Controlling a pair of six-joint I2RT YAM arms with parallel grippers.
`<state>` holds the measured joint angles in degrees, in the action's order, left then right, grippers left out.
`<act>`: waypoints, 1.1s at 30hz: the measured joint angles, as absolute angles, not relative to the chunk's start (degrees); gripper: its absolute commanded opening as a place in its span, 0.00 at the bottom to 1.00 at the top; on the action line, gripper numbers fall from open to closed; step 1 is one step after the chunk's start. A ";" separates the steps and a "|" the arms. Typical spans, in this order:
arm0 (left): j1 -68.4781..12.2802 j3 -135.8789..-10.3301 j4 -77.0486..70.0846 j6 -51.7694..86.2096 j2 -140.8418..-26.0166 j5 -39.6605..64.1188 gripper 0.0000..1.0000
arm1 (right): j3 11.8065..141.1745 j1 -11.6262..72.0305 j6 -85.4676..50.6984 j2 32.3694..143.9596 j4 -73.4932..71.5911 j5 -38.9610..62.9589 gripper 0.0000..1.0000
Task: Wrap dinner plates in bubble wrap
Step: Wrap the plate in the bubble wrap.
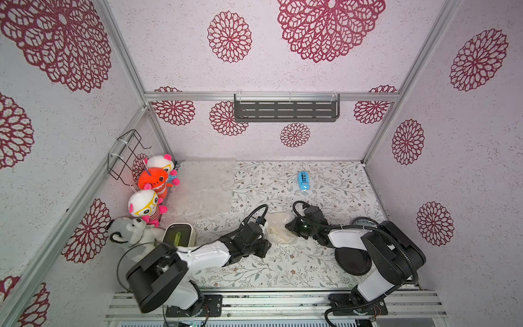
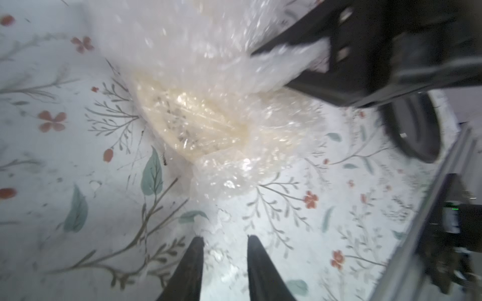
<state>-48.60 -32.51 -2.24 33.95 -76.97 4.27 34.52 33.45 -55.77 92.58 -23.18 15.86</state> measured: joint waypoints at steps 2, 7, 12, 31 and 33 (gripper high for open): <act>-48.27 -37.60 0.51 35.59 -73.69 3.05 0.11 | 34.17 33.54 -55.88 92.38 -23.49 15.57 0.00; -46.37 -59.09 9.10 39.24 -82.89 -1.10 0.00 | 34.06 33.61 -56.31 92.38 -23.94 15.14 0.00; -46.19 -71.13 16.23 42.37 -98.00 -0.40 0.00 | 33.74 33.71 -56.80 92.38 -24.56 14.72 0.00; -48.93 -62.92 14.06 44.88 -108.25 9.56 0.00 | 32.86 33.06 -50.37 72.31 -15.68 3.68 0.21; -48.93 -62.83 13.72 44.88 -108.25 9.67 0.00 | 35.20 32.93 -48.53 73.30 -16.10 6.85 0.18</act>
